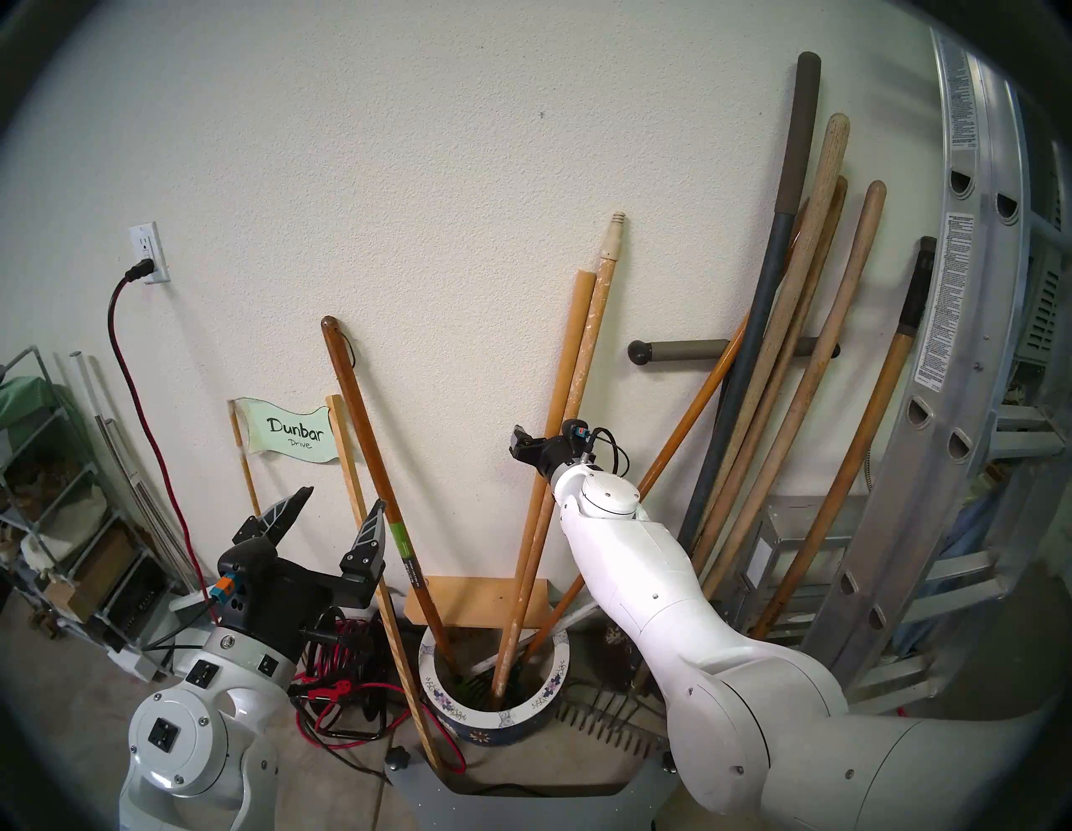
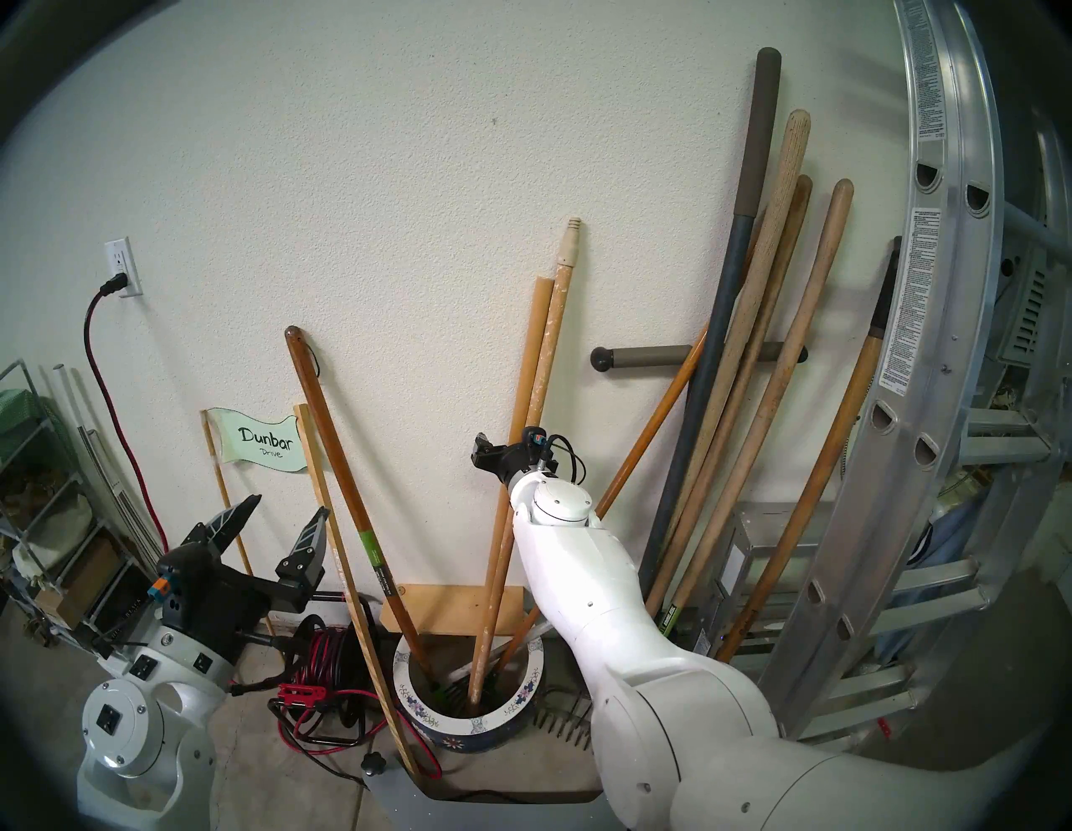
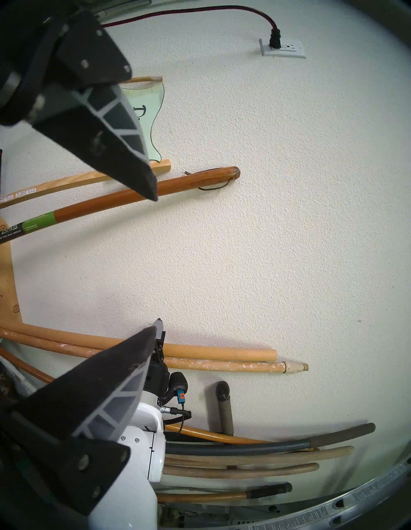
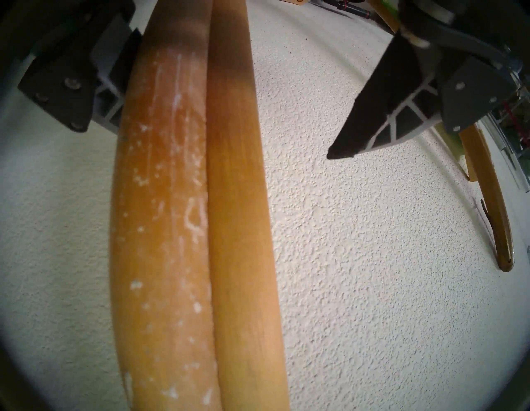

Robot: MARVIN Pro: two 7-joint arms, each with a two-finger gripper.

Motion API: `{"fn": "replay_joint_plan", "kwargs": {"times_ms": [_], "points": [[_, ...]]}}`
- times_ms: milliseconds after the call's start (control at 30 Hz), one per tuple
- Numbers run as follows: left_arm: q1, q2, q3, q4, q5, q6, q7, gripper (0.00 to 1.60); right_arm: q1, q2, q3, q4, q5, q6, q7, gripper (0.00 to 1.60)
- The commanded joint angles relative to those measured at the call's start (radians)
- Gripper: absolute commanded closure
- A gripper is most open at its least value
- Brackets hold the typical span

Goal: Put wooden sticks into the pot

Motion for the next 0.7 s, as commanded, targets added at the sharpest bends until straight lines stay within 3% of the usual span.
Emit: {"fn": "replay_joint_plan", "kwargs": {"times_ms": [0,233,667], "points": [[0.003,-0.001,0.000,-0.002,-0.002,-0.002,-0.002,0.00,0.027,-0.017,-0.024,0.021,-0.010,0.000,0.022,0.00],[0.003,0.000,0.001,-0.002,-0.002,-0.002,-0.001,0.00,0.029,-0.032,-0.055,0.026,-0.024,-0.010,0.058,0.00],[0.004,0.000,0.001,-0.002,-0.002,-0.002,-0.001,0.00,0.043,-0.069,-0.093,0.053,-0.071,-0.030,0.046,0.00]]}}
